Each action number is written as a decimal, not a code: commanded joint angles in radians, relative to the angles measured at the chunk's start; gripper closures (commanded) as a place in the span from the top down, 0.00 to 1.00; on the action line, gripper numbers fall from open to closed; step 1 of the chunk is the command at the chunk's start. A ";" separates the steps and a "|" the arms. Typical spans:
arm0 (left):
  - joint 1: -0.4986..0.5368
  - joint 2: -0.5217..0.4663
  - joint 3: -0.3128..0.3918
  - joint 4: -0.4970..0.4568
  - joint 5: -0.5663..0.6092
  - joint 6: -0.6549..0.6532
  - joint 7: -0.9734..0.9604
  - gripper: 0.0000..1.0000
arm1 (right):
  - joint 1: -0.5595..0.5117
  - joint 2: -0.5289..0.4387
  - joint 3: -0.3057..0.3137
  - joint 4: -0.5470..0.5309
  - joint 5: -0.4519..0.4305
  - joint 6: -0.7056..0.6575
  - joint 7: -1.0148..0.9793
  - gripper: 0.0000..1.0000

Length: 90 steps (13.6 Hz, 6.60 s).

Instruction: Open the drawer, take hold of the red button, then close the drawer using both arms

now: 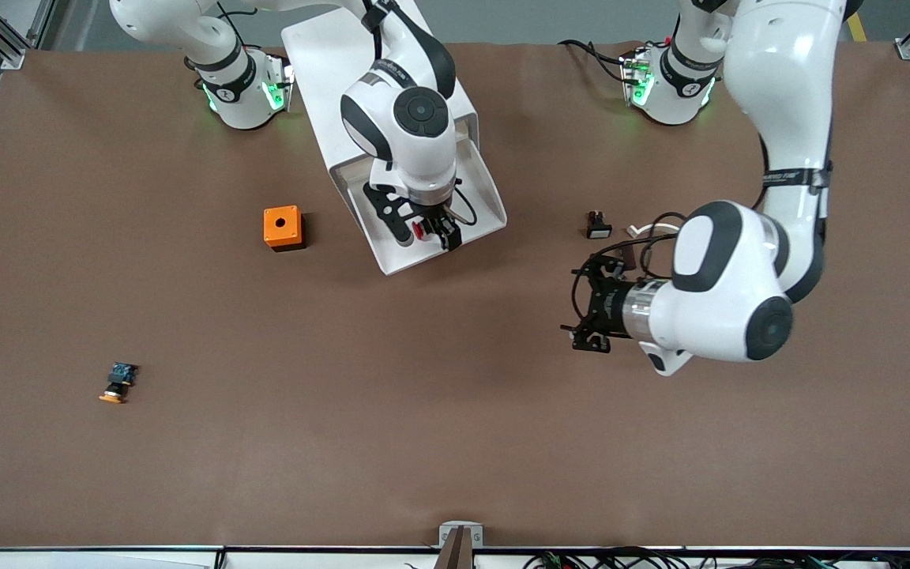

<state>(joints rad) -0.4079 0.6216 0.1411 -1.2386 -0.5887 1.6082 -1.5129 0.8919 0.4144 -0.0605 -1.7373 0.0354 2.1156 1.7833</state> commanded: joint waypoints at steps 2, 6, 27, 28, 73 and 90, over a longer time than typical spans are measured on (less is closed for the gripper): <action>-0.005 -0.034 0.006 -0.022 0.093 -0.002 0.187 0.99 | 0.016 0.009 -0.009 0.012 0.003 -0.011 0.005 0.83; -0.022 -0.059 -0.005 -0.024 0.184 -0.004 0.318 0.99 | 0.025 0.009 -0.007 0.015 0.009 -0.014 0.005 0.53; -0.245 -0.019 -0.026 -0.146 0.355 0.298 0.841 1.00 | -0.664 0.038 -0.013 0.110 0.034 -0.106 -1.487 0.00; -0.265 -0.014 -0.026 -0.162 0.374 0.332 0.855 1.00 | -0.703 0.064 -0.013 0.110 0.018 -0.070 -1.527 0.00; 0.030 -0.173 -0.279 -0.263 0.592 0.383 0.443 1.00 | -0.895 -0.020 -0.010 0.376 -0.023 -0.395 -1.690 1.00; 0.399 -0.592 -0.276 -0.278 0.621 -0.109 1.197 1.00 | -0.936 -0.302 -0.021 0.352 0.005 -0.741 -1.803 1.00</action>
<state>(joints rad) -0.0190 0.0912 -0.1295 -1.4830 0.0174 1.5309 -0.3713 -0.0039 0.1690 -0.0907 -1.3348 0.0382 1.3969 0.0343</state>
